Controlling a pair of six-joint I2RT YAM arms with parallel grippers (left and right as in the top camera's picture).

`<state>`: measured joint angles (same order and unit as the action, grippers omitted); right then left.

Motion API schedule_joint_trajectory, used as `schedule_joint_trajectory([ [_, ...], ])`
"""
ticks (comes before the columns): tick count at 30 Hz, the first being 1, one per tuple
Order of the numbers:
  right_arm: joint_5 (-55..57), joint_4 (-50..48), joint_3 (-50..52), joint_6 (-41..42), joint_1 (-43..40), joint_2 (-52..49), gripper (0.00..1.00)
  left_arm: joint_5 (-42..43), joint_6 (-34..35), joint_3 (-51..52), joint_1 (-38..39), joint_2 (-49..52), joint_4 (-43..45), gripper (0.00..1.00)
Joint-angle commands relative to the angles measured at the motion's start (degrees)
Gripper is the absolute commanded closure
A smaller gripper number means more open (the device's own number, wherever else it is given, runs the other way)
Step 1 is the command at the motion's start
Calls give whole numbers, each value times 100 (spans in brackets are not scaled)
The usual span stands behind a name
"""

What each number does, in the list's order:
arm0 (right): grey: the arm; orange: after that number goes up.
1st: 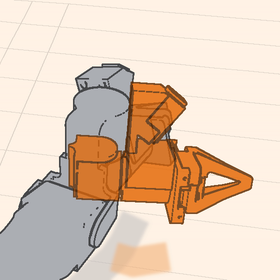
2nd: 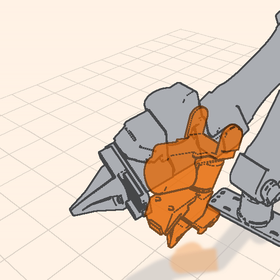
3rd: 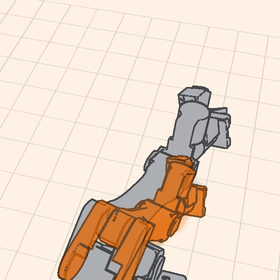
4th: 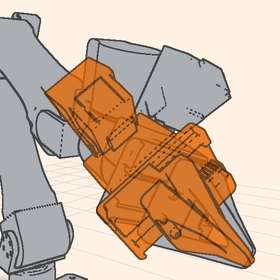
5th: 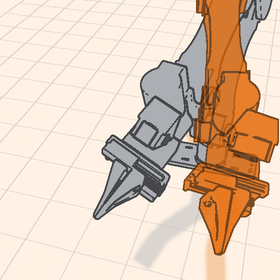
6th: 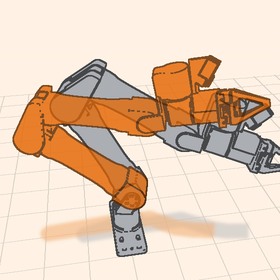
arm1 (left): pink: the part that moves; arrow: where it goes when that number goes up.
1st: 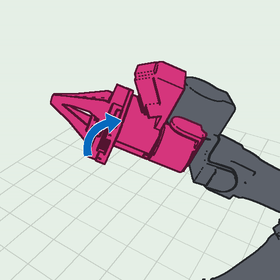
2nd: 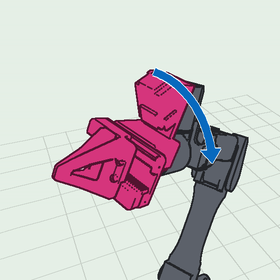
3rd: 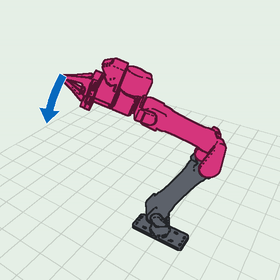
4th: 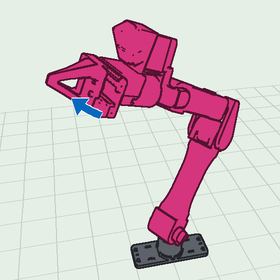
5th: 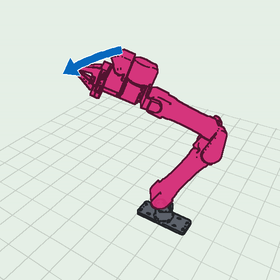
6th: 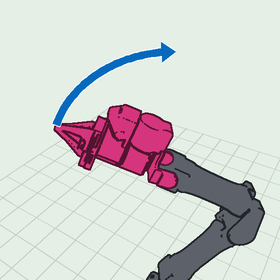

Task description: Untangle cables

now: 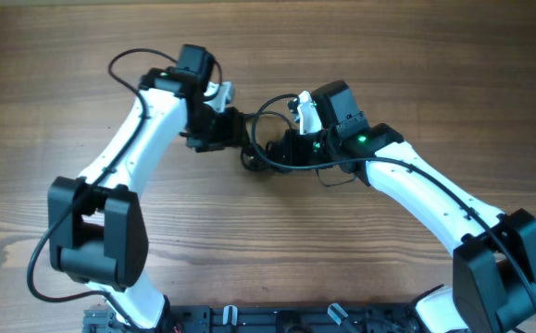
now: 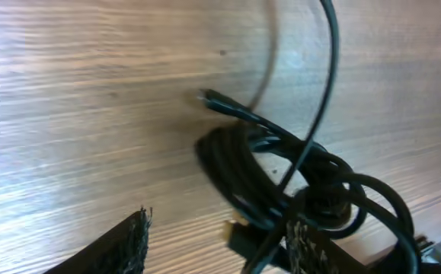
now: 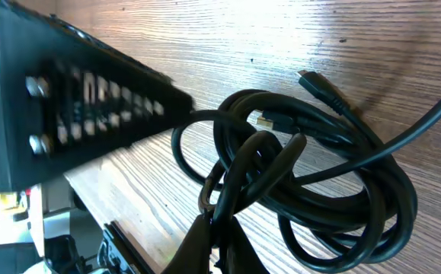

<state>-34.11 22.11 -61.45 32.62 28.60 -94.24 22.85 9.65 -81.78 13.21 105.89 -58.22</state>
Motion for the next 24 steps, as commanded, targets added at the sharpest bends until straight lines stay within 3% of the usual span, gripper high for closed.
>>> schedule_joint_trajectory([
  [1,-140,-57,-85,50,2,125,96,286,-341,-20,-219,-28,-79,41],
  [6,-140,-50,-85,55,2,125,96,481,-345,24,37,-7,179,44],
  [14,-164,-42,-85,48,2,125,96,219,-282,278,153,-7,168,58],
  [20,-164,-61,-85,63,2,125,96,654,-282,509,219,-7,258,74],
  [23,-216,-83,-90,146,2,127,96,664,-280,509,337,0,367,96],
  [24,-343,-151,-96,195,-7,160,96,664,-256,516,367,4,426,96],
])
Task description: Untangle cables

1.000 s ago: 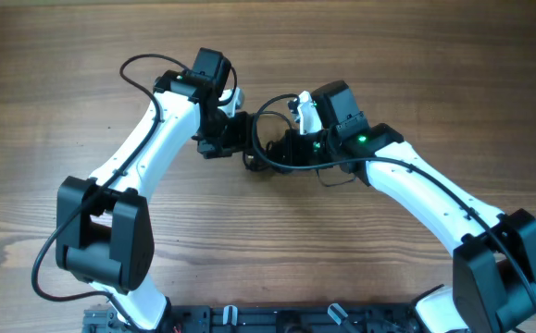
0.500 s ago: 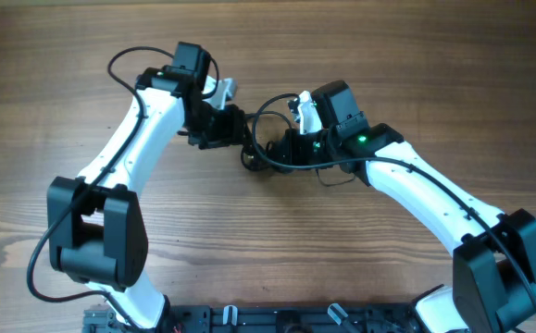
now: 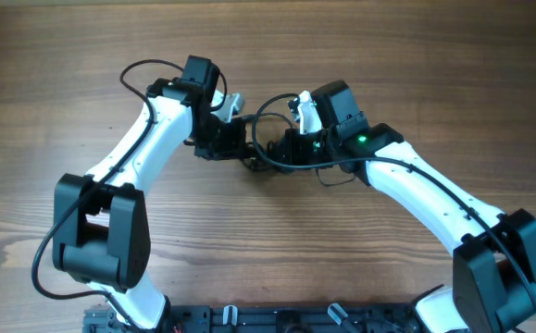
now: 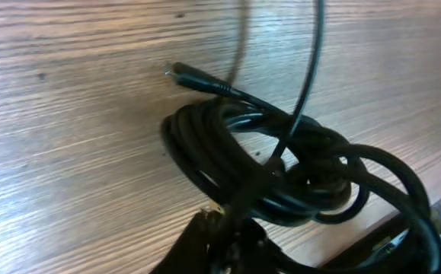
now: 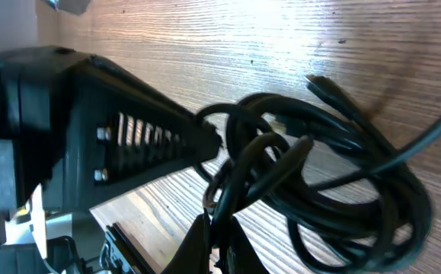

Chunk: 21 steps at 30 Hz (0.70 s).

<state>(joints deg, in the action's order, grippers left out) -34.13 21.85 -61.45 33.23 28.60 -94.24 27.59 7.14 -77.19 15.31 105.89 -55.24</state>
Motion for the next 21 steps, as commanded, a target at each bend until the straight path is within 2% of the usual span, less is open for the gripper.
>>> schedule_joint_trajectory([
  [1,-564,-254,-98,144,-42,229,96,74,195,94,164,4,216,96],
  [4,-949,-516,-103,437,-378,640,96,-426,868,232,151,9,385,96],
  [9,-973,-608,-103,968,-1429,1287,96,-448,881,264,153,9,385,96],
  [15,-957,-640,-101,1215,-2155,1292,96,-450,879,264,153,9,380,96],
  [17,-595,-579,-101,1161,-2347,1292,96,-452,876,264,151,9,378,96],
  [19,297,-190,-101,994,-2544,1290,96,-457,874,264,151,9,382,96],
  [21,669,260,-101,669,-2594,1259,96,-496,872,264,151,9,382,96],
])
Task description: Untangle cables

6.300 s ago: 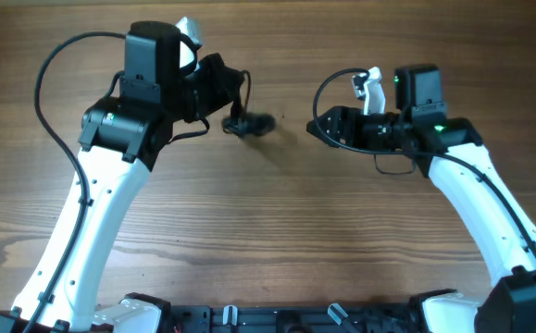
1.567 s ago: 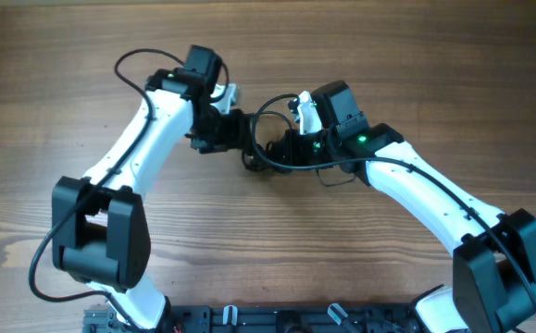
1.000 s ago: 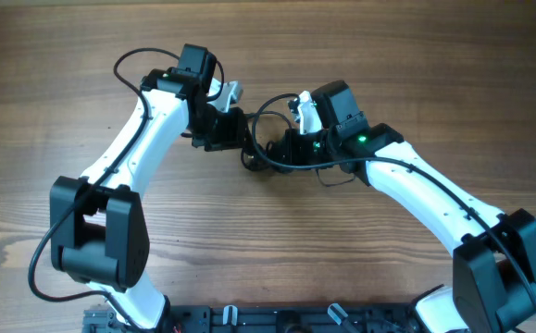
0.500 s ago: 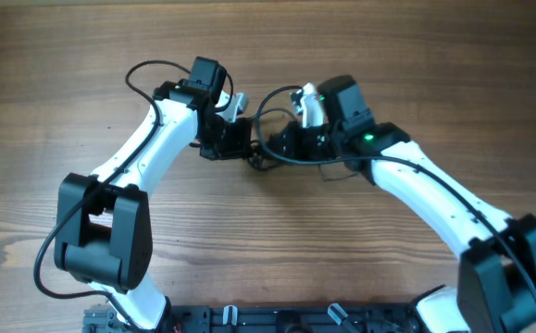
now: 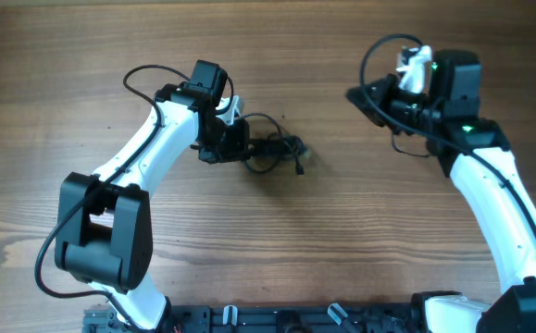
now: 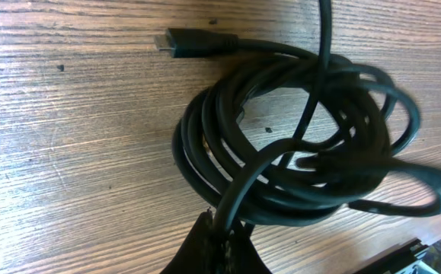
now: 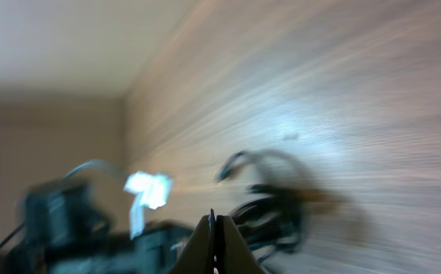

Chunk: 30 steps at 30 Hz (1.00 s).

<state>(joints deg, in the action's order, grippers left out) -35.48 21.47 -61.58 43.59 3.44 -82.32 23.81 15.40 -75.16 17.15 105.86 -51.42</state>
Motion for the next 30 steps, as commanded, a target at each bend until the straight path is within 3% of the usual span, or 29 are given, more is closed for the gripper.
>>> schedule_joint_trajectory([
  [1,804,540,-87,-560,-59,44,96,-118,46,61,-33,11,0,96],
  [4,579,863,-87,-1016,129,22,95,-116,50,61,-31,11,4,96],
  [5,525,907,-87,-1071,216,22,95,-114,50,61,-33,11,11,84],
  [6,520,933,-87,-1067,330,22,92,-114,50,61,-33,11,15,60],
  [7,522,922,-87,-1060,426,22,90,-114,50,61,-31,11,9,44],
  [9,520,870,-87,-1040,568,22,85,-116,50,59,-31,11,0,23],
  [10,520,852,-87,-1040,612,22,84,-116,50,59,-31,11,2,20],
  [18,553,887,-87,-1211,748,22,81,33,181,-92,-44,-227,20,34],
  [20,590,885,-87,-1211,748,22,80,-39,350,-92,37,-44,48,48],
  [23,590,903,-87,-1209,748,22,80,-339,1246,-92,87,201,118,64],
  [30,586,938,-87,-1213,748,22,78,-1108,2092,-81,417,431,107,60],
])
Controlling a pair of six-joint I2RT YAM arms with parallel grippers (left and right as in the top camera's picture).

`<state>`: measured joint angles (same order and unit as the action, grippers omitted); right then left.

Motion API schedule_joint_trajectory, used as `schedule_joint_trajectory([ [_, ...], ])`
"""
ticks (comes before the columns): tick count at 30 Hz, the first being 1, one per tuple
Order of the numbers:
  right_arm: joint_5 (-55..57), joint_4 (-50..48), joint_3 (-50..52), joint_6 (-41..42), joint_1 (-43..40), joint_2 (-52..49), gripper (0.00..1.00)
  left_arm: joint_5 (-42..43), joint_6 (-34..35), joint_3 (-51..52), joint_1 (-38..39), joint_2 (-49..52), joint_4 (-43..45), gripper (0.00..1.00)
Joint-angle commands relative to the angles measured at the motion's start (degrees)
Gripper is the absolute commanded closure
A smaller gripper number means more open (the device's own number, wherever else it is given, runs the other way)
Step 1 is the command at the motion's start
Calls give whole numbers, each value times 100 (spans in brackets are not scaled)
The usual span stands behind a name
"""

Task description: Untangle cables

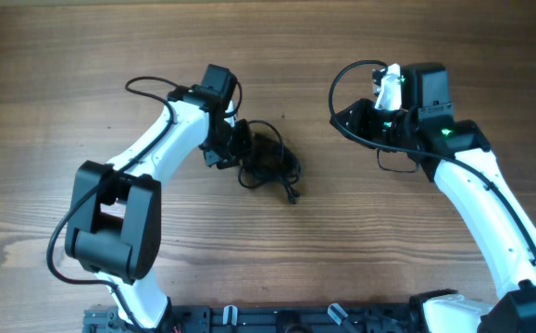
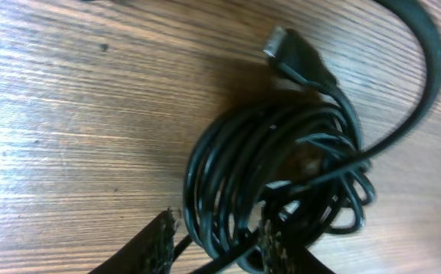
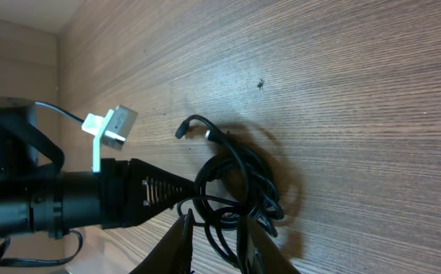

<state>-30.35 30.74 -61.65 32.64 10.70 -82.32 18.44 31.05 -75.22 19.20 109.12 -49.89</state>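
A black cable bundle (image 1: 268, 163) lies coiled on the wooden table (image 1: 55, 55), one plug end (image 1: 292, 196) sticking out toward the front. In the left wrist view the coil (image 2: 281, 167) fills the middle with a plug (image 2: 296, 57) at its top. My left gripper (image 1: 241, 150) is open at the bundle's left edge, with strands of the coil lying between its fingers (image 2: 159, 237). My right gripper (image 1: 342, 119) is open and raised, well to the right of the bundle. Below it, the right wrist view shows the coil (image 3: 239, 190) and the left arm (image 3: 91, 205).
A thin black lead (image 1: 147, 85) loops off the left arm, and another (image 1: 340, 79) off the right arm; both belong to the arms. A black rack (image 1: 295, 319) runs along the table's front edge.
My left gripper has opened and now straddles the coil's edge; it was shut on a strand. The right gripper has opened too and come slightly back left. The bundle has shifted and turned.
First both grippers met at the bundle, the right one shut on a strand and the left one open. Then the left was shut on the coil too. Later the right gripper was far right, shut, the bundle left with the left gripper. Now both are open.
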Motion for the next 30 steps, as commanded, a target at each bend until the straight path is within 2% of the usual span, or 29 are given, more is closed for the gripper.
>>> schedule_joint_trajectory([
  [1,72,24,-81,-118,22,22,78,-717,625,-74,264,118,-66,58],
  [3,72,48,-81,-118,22,22,78,-852,726,-59,361,186,-59,57],
  [11,76,85,-81,-164,22,22,77,-892,1025,365,424,426,46,78],
  [17,72,87,-81,-160,22,20,77,-890,1340,861,612,426,643,80],
  [19,70,85,-81,-160,22,20,77,-890,1340,861,614,424,656,96],
  [26,70,103,-81,-162,22,20,76,-802,1126,708,601,243,837,96],
  [30,0,79,-81,-166,22,20,76,96,509,409,435,-317,734,96],
])
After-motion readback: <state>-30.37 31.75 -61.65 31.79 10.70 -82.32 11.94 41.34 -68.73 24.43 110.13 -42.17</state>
